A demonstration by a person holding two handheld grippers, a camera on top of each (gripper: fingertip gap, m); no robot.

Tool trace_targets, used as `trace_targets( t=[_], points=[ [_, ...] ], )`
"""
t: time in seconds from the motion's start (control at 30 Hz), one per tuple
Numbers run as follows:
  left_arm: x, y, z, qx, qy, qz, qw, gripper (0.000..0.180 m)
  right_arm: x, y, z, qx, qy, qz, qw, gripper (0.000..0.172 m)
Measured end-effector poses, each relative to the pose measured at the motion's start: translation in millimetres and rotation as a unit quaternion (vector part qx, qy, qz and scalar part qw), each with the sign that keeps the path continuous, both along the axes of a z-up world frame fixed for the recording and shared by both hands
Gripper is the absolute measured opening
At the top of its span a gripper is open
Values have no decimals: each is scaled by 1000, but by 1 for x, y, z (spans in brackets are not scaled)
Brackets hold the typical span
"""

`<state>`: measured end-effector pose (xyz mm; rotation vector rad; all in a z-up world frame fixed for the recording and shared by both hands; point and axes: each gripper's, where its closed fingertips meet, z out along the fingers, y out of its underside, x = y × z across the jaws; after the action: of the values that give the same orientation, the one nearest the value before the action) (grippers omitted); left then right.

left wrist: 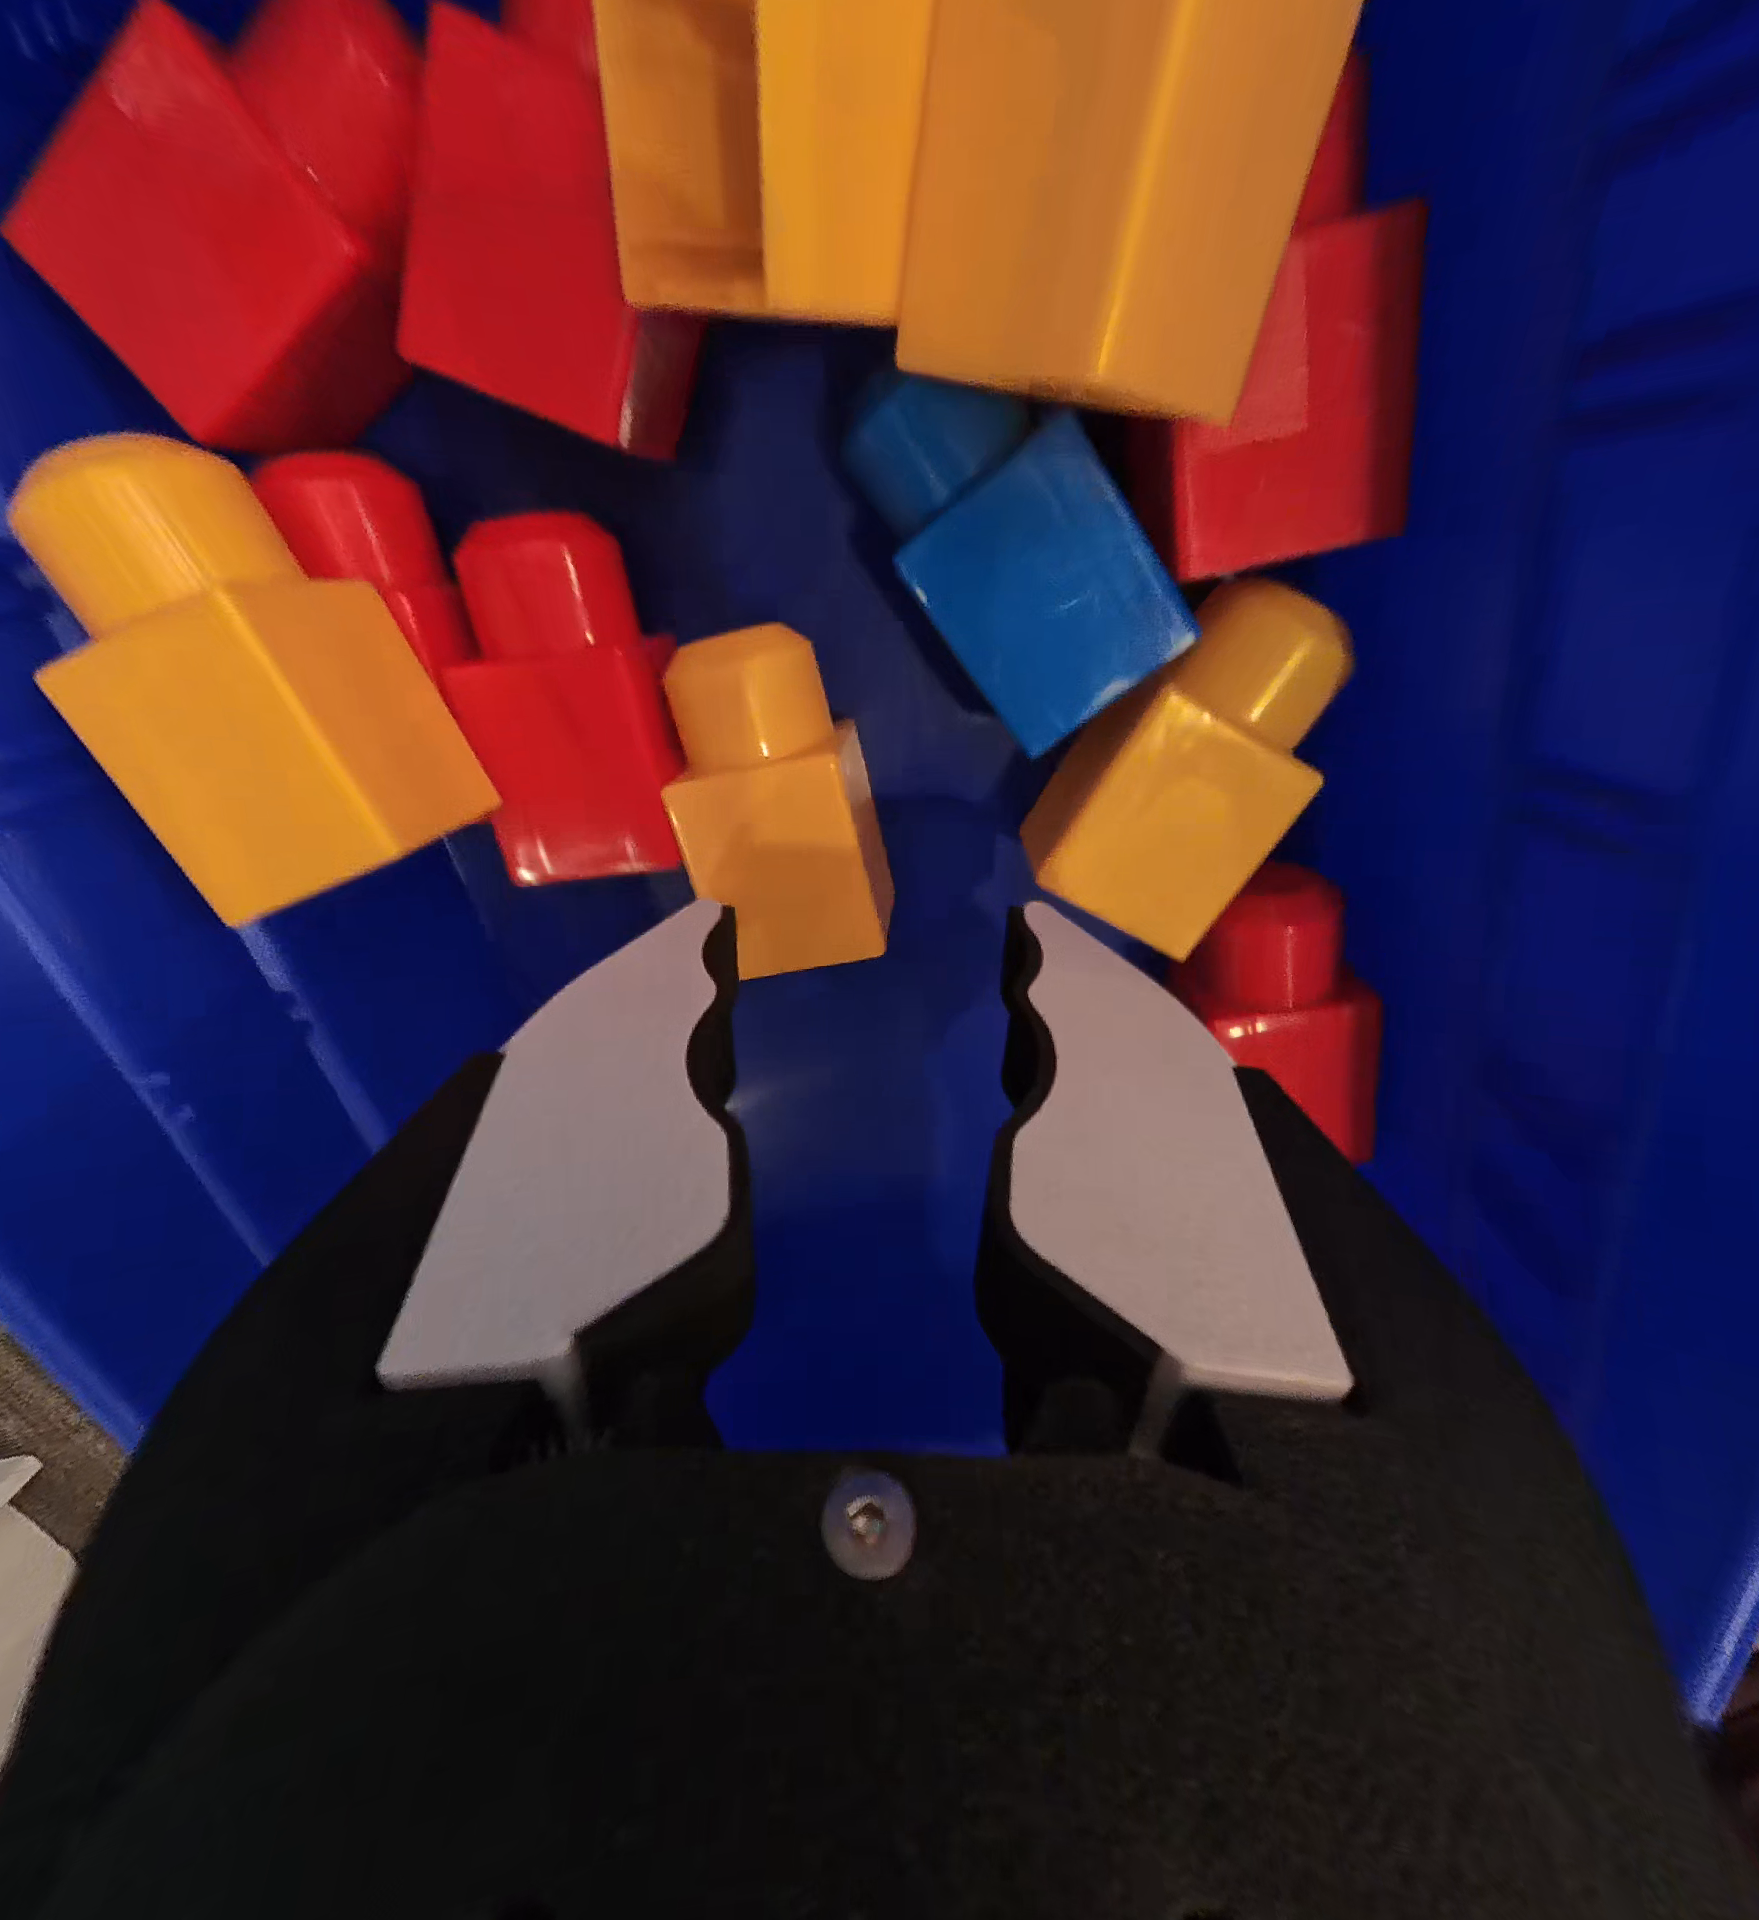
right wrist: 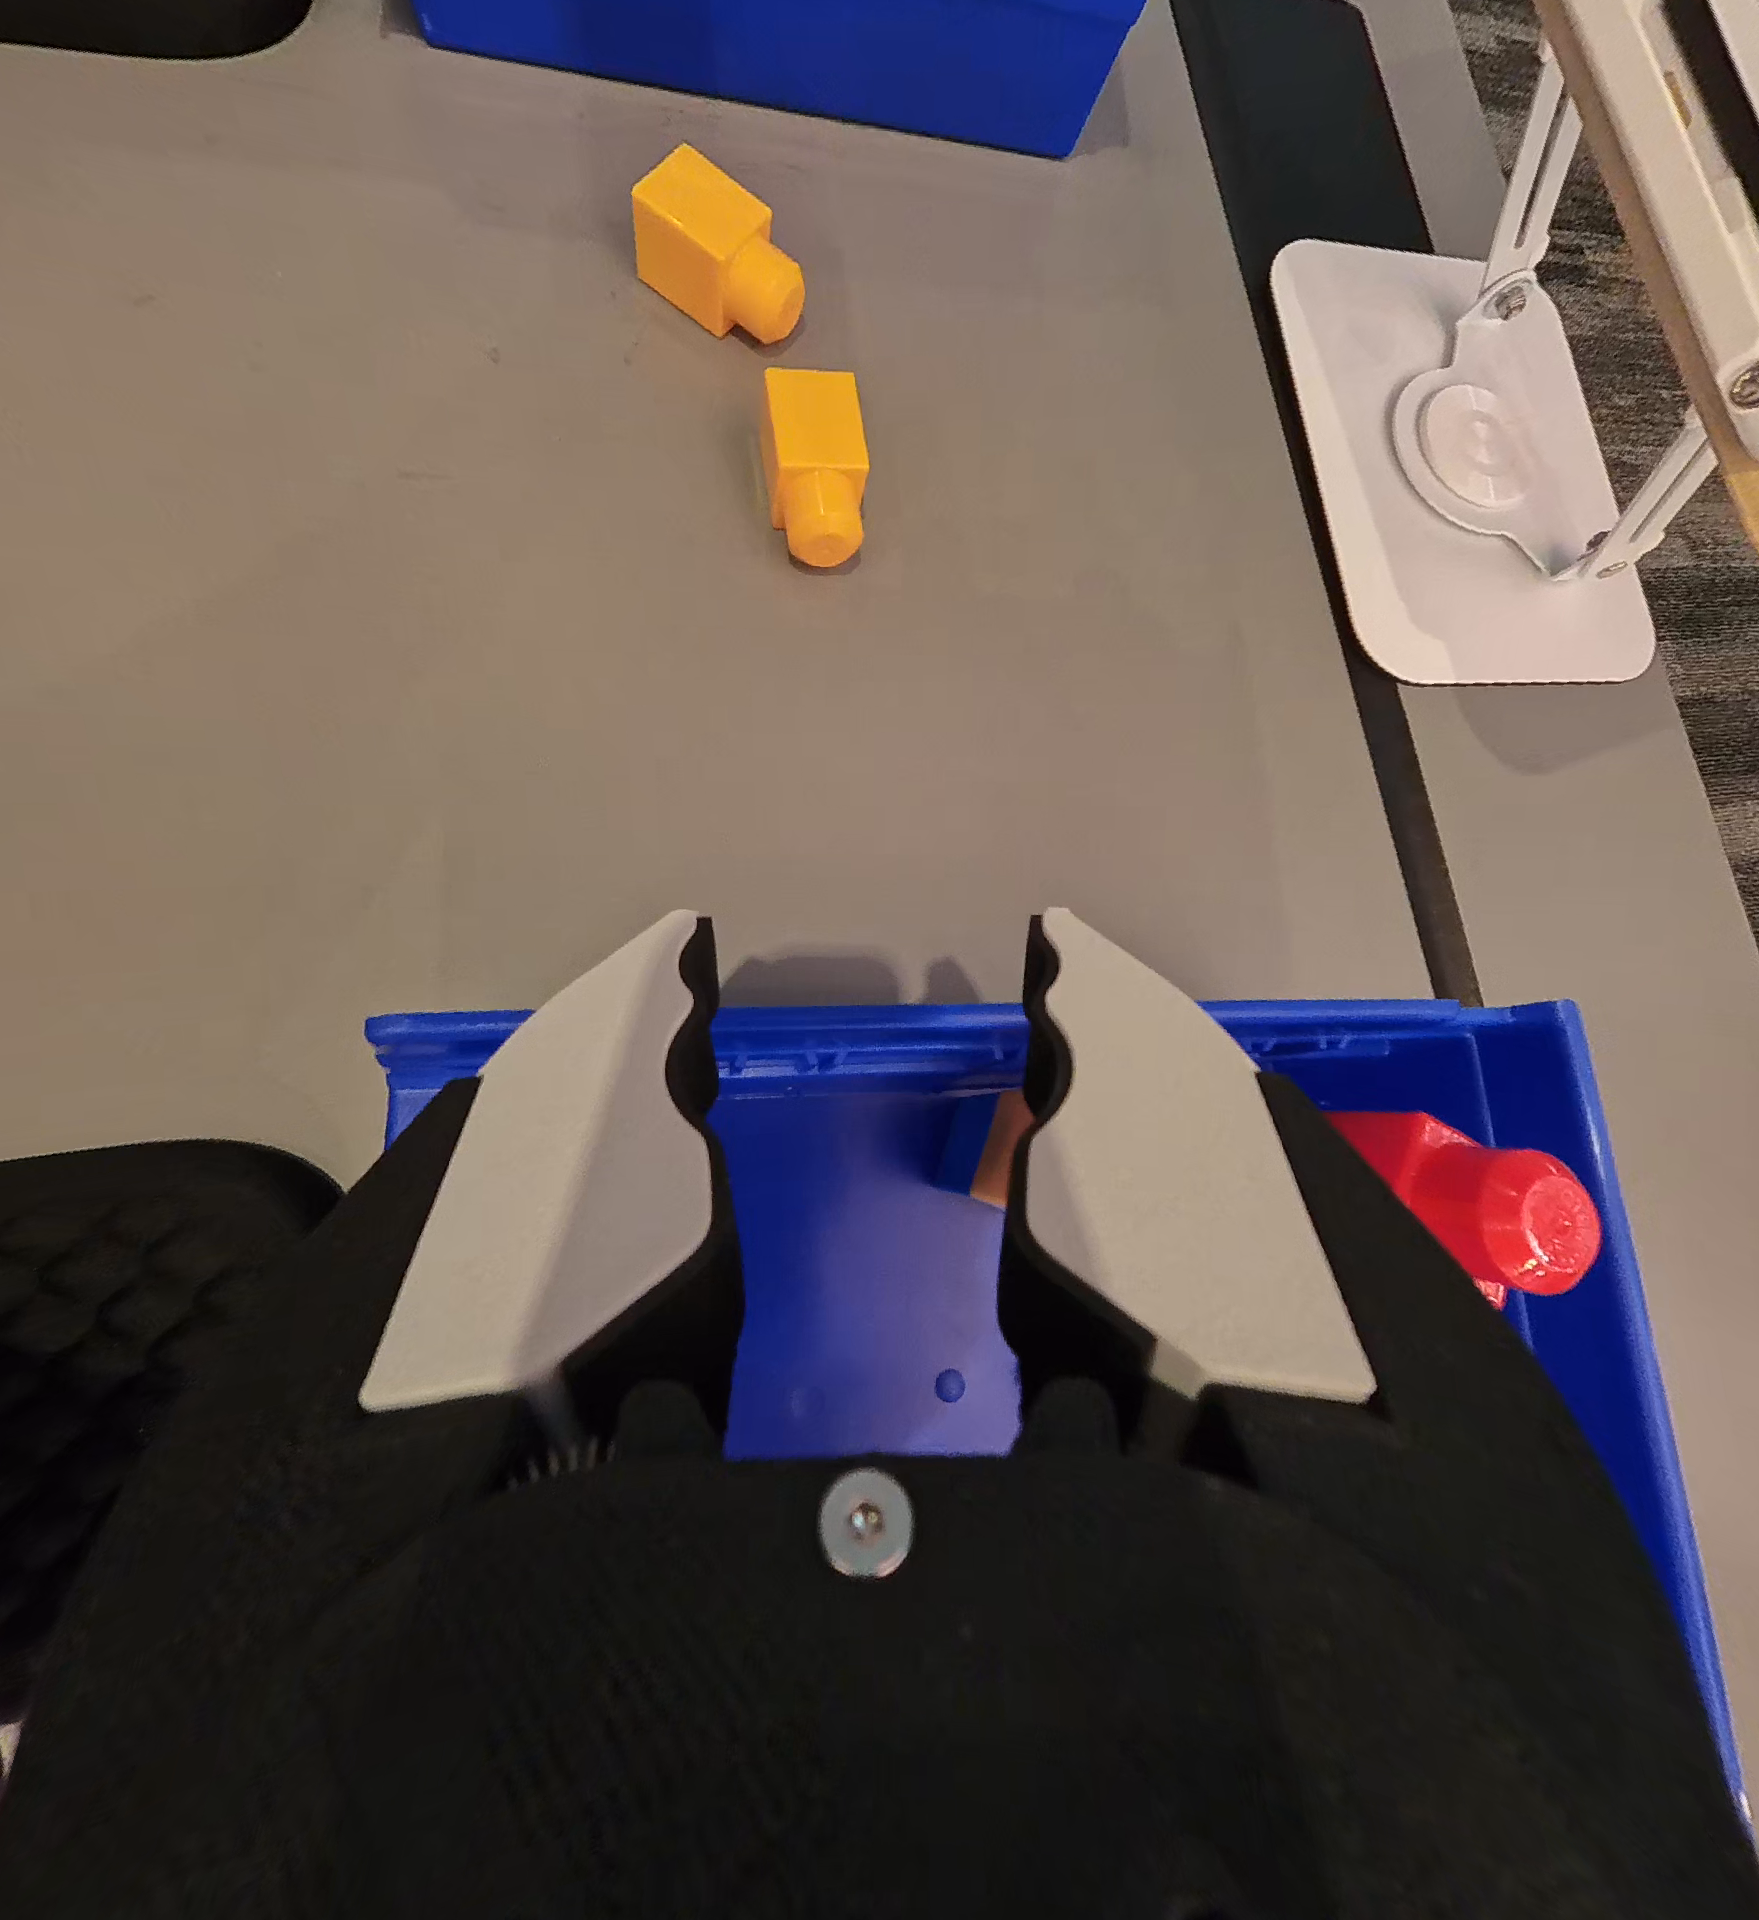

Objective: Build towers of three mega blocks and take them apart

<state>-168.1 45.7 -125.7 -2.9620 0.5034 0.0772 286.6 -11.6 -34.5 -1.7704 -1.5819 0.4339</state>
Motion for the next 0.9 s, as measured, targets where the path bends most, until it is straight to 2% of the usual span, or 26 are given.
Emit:
trace_targets(
  t=[0.1,0.27,0.4,0.53,0.57,0.67,0.8,0.9],
  points=[
    [5,-13,2,-15,-35,0,999,49,0,0,1,2,3,-1,1000,58],
    [-10,-6,10,17,-40,44,998,54,-1,0,0,1,-1,1,1000,58],
    [-13,-7,0,-1,-45,70,997,61,-1,0,0,1,-2,1,1000,58],
    [-11,-4,-15,-21,-61,91,994,59,-1,0,0,0,-1,0,1000,58],
    [-11,-4,-19,-29,-62,94,993,58,-1,0,0,0,-2,0,1000,58],
    [-11,-3,-28,-42,-69,103,991,39,-1,0,0,1,-1,1,1000,58],
    [-15,-3,-21,-20,-71,93,993,38,0,0,2,3,3,0,1000,58],
    [-19,-9,-4,16,-62,77,995,37,0,1,2,5,4,-1,1000,58]
  ],
)
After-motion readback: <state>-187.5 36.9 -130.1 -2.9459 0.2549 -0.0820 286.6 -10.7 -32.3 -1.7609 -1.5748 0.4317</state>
